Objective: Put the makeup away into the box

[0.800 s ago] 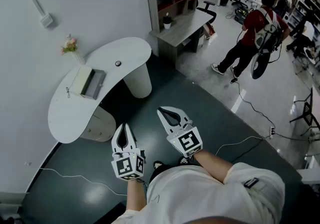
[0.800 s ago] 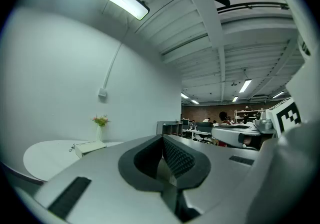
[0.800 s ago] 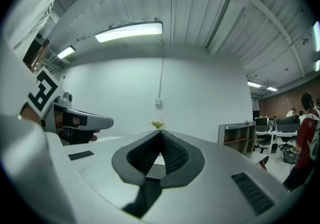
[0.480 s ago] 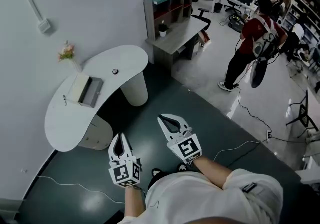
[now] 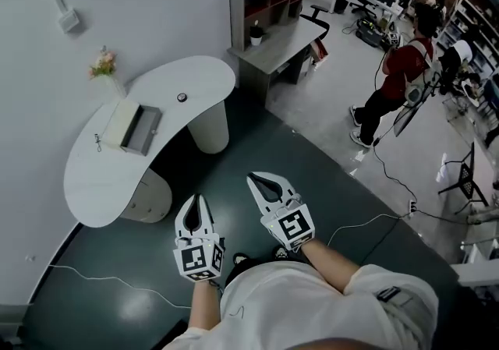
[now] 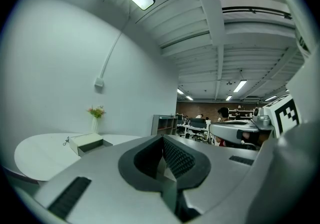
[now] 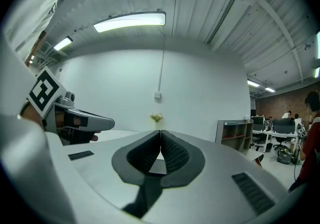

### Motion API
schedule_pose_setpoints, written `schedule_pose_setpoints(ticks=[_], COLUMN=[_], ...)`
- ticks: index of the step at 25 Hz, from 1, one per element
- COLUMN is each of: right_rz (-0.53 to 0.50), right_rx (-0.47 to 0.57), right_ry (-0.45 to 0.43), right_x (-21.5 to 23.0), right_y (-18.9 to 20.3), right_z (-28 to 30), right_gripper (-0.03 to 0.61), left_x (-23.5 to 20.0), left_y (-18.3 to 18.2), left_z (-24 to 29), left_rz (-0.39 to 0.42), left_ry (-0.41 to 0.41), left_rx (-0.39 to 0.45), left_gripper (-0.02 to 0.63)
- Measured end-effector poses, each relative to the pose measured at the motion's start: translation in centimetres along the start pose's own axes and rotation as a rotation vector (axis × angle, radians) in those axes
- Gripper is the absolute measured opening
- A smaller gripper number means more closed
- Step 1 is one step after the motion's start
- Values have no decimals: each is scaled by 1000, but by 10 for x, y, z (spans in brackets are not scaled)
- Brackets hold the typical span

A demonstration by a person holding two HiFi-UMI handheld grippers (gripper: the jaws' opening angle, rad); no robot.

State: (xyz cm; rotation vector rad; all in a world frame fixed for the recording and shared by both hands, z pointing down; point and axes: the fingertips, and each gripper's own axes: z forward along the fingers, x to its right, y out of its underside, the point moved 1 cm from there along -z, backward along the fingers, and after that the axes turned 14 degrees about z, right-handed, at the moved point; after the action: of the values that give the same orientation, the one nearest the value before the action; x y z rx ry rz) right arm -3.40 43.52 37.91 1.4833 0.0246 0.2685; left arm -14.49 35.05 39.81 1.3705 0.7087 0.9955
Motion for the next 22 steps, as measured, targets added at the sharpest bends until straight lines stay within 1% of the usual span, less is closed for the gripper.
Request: schedule_pose_setpoints(ticks=[1, 8, 11, 13, 17, 19, 22], right_rz=[3, 17, 5, 9, -4, 22, 14], right_rx=[-8, -33, -48, -68, -66, -84, -66], right_ry=[-3, -32, -45, -44, -56, -53, -79], right_x=[-4, -36, -44, -42, -27, -17, 5], right_y=[1, 15, 24, 24, 23, 20, 15], right_z=[4, 42, 60, 69, 97, 116, 152], right_gripper=[-2, 66, 89, 92, 97, 101, 103], left_x=[-5, -36, -52, -59, -70, -79, -91], left_y=[3, 22, 29, 31, 36, 37, 33], left_z=[-1, -6, -1, 6, 30, 48, 86], left_rz=[-4, -7, -20, -30, -38, -35, -13], left_ry=[1, 45, 40, 35, 22, 10, -5], left_rx=[-5, -31, -36, -34, -46, -51, -46], left_gripper=[18, 18, 18, 18, 18, 18, 18])
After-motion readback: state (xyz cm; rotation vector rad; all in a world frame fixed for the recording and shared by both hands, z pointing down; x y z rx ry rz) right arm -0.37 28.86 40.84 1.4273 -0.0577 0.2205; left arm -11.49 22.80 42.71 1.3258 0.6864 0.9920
